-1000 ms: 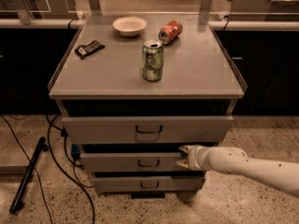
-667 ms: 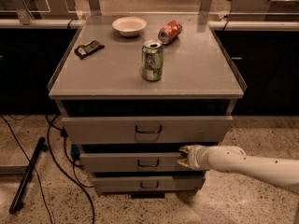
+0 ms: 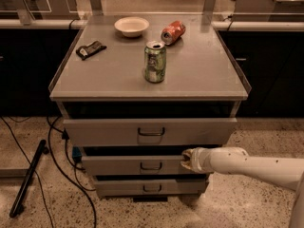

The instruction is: Open middle drawer

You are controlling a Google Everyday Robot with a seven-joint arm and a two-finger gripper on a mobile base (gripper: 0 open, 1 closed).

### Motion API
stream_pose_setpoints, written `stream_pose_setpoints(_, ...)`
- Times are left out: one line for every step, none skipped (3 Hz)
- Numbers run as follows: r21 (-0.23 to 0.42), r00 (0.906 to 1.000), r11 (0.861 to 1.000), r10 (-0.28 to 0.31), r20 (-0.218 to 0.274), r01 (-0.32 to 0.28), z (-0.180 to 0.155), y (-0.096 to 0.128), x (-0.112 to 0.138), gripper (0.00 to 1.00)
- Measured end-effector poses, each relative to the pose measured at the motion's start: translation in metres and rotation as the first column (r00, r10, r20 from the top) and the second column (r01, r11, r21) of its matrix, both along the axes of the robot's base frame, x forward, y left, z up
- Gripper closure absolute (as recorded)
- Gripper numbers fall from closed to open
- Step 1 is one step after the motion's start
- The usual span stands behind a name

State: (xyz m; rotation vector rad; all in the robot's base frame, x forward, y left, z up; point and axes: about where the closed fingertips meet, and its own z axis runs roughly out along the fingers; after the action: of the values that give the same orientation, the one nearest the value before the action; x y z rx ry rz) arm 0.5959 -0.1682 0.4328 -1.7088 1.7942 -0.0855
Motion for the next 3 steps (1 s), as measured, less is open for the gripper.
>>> stream_pose_setpoints(0.01,0.9999,1.0,0.0,-0.013,0.001,0.0007,-0.0001,-0.0047,1.0)
stream_pose_setpoints(0.035,0.9996,0.999,-0.003,-0.027,0.004,0.0043,-0.0016,-0.0102,1.0)
stream_pose_setpoints(0.06,0.9991,0.998,-0.007,-0.042,0.01,0.006,-0.003,-0.0143,1.0)
